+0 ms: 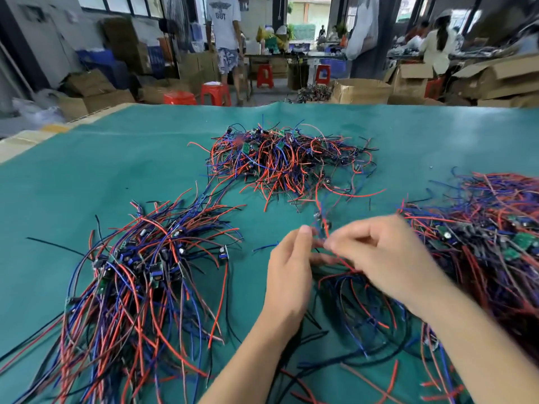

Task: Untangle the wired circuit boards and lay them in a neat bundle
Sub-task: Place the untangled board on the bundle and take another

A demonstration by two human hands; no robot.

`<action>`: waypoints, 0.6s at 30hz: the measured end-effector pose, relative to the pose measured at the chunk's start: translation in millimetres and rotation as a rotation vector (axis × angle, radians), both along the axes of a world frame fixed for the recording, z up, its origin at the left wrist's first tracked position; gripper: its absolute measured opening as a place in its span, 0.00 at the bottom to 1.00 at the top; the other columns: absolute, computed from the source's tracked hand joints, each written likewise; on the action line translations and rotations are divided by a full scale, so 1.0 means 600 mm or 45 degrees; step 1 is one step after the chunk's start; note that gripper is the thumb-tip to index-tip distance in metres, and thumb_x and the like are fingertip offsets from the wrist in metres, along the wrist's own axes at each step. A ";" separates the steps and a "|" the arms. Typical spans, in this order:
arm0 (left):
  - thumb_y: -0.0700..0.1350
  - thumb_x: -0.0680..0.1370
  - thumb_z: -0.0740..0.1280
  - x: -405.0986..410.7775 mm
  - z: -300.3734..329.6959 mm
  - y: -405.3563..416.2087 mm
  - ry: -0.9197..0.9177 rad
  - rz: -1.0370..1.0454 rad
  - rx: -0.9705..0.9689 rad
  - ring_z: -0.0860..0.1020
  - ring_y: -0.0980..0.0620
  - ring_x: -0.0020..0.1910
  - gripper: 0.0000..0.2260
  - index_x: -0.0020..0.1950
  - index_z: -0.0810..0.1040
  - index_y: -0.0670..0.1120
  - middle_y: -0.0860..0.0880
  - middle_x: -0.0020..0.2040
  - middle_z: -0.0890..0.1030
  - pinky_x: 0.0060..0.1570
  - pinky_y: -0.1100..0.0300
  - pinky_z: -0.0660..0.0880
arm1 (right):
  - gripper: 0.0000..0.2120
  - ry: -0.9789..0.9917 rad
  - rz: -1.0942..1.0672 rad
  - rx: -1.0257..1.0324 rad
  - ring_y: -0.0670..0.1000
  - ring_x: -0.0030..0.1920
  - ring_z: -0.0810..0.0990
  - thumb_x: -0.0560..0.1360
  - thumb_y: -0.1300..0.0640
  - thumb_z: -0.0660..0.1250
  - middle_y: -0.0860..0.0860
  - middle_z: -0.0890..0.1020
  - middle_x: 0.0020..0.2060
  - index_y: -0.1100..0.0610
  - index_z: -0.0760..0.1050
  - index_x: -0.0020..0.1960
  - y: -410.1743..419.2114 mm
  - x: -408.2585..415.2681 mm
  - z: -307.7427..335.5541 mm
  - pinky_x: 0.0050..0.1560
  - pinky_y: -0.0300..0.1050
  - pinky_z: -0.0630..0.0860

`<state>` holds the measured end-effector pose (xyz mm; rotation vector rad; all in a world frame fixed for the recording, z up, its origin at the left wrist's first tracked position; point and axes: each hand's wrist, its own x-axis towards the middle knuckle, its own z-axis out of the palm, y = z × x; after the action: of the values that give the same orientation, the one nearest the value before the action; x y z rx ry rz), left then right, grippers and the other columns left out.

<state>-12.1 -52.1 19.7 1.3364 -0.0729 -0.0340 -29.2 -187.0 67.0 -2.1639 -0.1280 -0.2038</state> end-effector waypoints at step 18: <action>0.29 0.78 0.65 0.003 -0.016 0.000 -0.123 -0.147 0.032 0.83 0.52 0.38 0.07 0.49 0.79 0.38 0.43 0.41 0.85 0.43 0.65 0.78 | 0.15 -0.017 -0.461 0.084 0.37 0.44 0.81 0.75 0.56 0.71 0.42 0.84 0.55 0.45 0.78 0.61 -0.018 0.014 -0.087 0.55 0.45 0.76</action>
<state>-10.4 -51.9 10.3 1.3579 -0.2326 -0.0683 -20.6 -197.9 15.0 -2.1059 0.2624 -0.4228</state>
